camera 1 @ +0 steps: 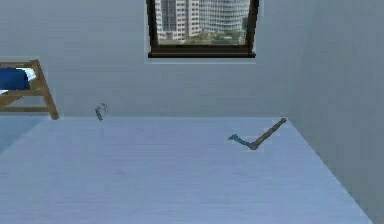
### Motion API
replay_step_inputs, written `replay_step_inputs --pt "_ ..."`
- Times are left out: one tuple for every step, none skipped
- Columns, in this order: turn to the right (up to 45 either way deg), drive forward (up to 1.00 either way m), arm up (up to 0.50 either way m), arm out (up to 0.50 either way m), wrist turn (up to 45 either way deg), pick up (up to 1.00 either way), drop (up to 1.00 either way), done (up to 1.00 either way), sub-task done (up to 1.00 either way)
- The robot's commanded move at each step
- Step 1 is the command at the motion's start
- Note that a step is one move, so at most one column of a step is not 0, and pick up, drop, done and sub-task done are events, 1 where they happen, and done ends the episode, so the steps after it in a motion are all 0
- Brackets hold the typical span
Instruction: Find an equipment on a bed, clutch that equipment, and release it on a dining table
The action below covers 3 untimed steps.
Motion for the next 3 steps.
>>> replay_step_inputs --pt "-33.0 0.0 0.0 0.0 0.0 0.0 0.0 0.0 0.0" --pt "0.0 0.6 0.0 0.0 0.0 0.0 0.0 0.0 0.0" --pt "-33.0 0.0 0.0 0.0 0.0 0.0 0.0 0.0 0.0"
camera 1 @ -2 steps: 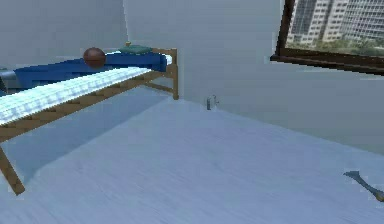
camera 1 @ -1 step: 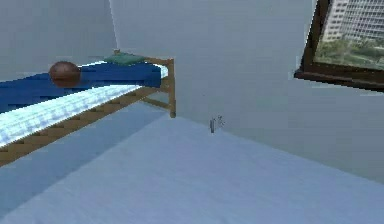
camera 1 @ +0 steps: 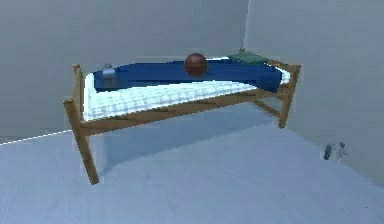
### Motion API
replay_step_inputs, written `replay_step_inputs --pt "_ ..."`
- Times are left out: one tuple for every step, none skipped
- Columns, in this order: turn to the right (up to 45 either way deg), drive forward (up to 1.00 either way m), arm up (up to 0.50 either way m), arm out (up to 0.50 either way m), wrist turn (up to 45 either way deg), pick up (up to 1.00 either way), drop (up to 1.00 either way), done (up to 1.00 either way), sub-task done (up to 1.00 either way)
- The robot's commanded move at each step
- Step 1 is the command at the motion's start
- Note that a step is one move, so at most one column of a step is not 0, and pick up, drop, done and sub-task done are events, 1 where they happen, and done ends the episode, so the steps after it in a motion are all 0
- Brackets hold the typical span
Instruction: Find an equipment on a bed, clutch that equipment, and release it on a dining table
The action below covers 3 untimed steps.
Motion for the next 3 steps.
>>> replay_step_inputs --pt "0.0 1.0 0.0 0.0 0.0 0.0 0.0 0.0 0.0" --pt "-12.0 0.0 0.0 0.0 0.0 0.0 0.0 0.0 0.0" --pt "0.0 0.1 0.0 0.0 0.0 0.0 0.0 0.0 0.0"
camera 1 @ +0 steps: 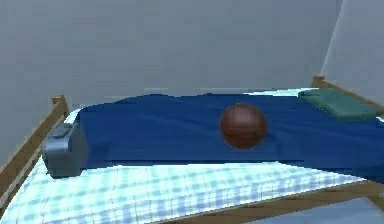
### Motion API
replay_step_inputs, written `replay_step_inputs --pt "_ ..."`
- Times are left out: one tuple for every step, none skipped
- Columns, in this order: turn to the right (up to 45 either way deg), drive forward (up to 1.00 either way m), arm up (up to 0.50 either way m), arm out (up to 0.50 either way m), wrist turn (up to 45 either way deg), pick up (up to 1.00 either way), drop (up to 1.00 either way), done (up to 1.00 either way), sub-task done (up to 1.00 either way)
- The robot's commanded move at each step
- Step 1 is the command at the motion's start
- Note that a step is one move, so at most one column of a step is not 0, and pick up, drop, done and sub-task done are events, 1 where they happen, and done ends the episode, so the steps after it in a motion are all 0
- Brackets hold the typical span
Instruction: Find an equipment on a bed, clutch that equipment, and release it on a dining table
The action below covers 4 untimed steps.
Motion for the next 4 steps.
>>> replay_step_inputs --pt "-45.0 0.0 0.0 0.0 0.0 0.0 0.0 0.0 0.0" --pt "-27.0 0.0 0.0 0.0 0.0 0.0 0.0 0.0 0.0" --pt "45.0 0.0 0.0 0.0 0.0 0.0 0.0 0.0 0.0" --pt "45.0 0.0 0.0 0.0 0.0 0.0 0.0 0.0 0.0"
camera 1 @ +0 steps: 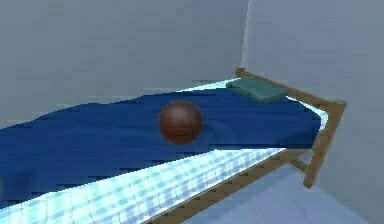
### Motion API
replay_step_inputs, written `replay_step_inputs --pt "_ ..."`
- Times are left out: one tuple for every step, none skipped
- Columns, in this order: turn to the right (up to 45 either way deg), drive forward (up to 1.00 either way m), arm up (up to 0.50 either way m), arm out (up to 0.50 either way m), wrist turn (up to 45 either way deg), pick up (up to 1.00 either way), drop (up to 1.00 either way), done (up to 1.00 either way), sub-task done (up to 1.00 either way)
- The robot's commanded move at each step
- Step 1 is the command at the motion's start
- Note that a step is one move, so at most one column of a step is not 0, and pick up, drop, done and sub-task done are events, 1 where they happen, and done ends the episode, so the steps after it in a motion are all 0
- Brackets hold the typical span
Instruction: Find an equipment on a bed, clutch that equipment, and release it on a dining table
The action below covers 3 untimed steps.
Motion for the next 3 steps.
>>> replay_step_inputs --pt "15.0 0.0 0.0 0.0 0.0 0.0 0.0 0.0 0.0" --pt "0.0 0.45 0.0 0.0 0.0 0.0 0.0 0.0 0.0" --pt "-45.0 0.0 0.0 0.0 0.0 0.0 0.0 0.0 0.0"
